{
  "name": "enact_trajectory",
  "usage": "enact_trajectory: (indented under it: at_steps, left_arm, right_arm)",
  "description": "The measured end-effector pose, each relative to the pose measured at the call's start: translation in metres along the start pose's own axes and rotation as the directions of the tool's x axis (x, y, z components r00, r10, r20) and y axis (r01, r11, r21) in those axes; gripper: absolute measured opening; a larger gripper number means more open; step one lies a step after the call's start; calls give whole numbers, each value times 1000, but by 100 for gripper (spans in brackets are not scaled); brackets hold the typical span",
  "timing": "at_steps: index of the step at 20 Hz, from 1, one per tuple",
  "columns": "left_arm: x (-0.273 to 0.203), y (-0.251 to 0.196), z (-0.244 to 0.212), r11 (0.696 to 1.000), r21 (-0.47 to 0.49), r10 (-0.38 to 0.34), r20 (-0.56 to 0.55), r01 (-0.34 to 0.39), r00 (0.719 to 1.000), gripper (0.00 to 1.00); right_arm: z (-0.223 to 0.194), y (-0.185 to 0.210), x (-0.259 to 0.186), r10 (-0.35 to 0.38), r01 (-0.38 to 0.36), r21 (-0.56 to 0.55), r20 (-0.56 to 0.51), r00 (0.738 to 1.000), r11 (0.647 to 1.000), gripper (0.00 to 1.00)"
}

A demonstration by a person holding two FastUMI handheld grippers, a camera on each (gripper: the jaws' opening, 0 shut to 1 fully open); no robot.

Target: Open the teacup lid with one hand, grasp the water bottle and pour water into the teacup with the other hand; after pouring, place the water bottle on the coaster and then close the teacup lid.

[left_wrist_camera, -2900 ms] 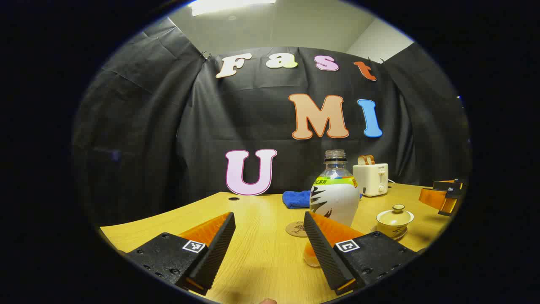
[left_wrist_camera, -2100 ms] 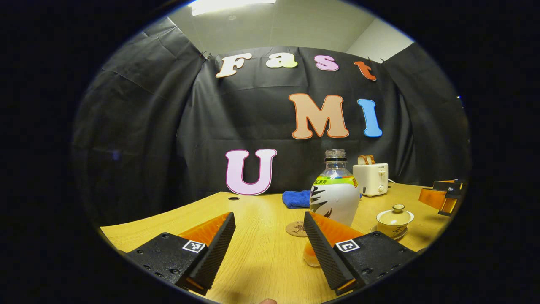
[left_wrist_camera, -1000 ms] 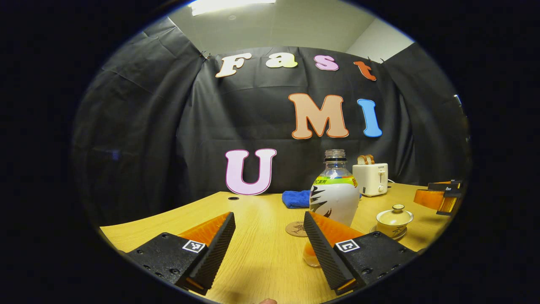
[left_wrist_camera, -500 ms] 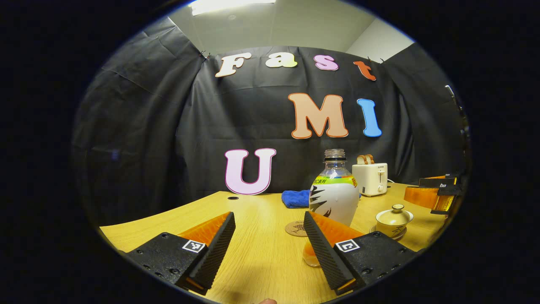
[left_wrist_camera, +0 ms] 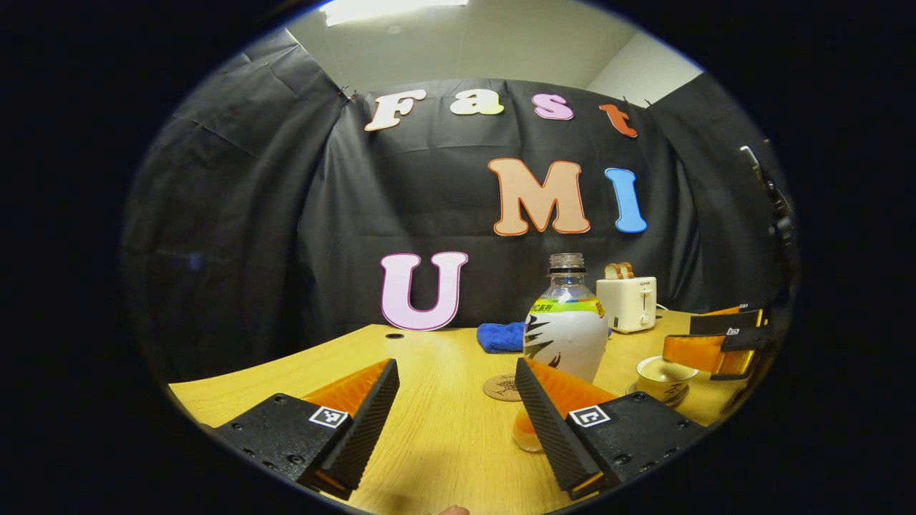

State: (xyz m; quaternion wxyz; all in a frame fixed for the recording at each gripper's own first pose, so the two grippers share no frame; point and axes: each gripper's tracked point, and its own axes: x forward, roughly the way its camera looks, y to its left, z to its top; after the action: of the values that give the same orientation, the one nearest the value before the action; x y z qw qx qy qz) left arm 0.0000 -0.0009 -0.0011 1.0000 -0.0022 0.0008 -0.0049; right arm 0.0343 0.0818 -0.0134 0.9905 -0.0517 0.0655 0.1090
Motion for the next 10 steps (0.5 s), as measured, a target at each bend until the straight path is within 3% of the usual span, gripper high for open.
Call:
enact_trajectory:
  at_steps: [1,5,7,10]
  left_arm:
    - [1,0,0,1000,0,-1,-1,1,1000,96]
    - [1,0,0,1000,0,-2,-3,2,1000,96]
    - [0,0,-1,1000,0,-2,-2,2,1000,96]
    - [0,0,-1,1000,0,-2,-2,2,1000,96]
  right_arm:
    - [-3,0,2,2,-2,0,-16,1000,1000,86]
    - [-12,3,7,12,-13,-14,-68,998,1000,83]
    - [-19,4,14,11,-13,-22,-87,996,1000,53]
    - [-18,5,12,15,-18,-26,-104,995,1000,58]
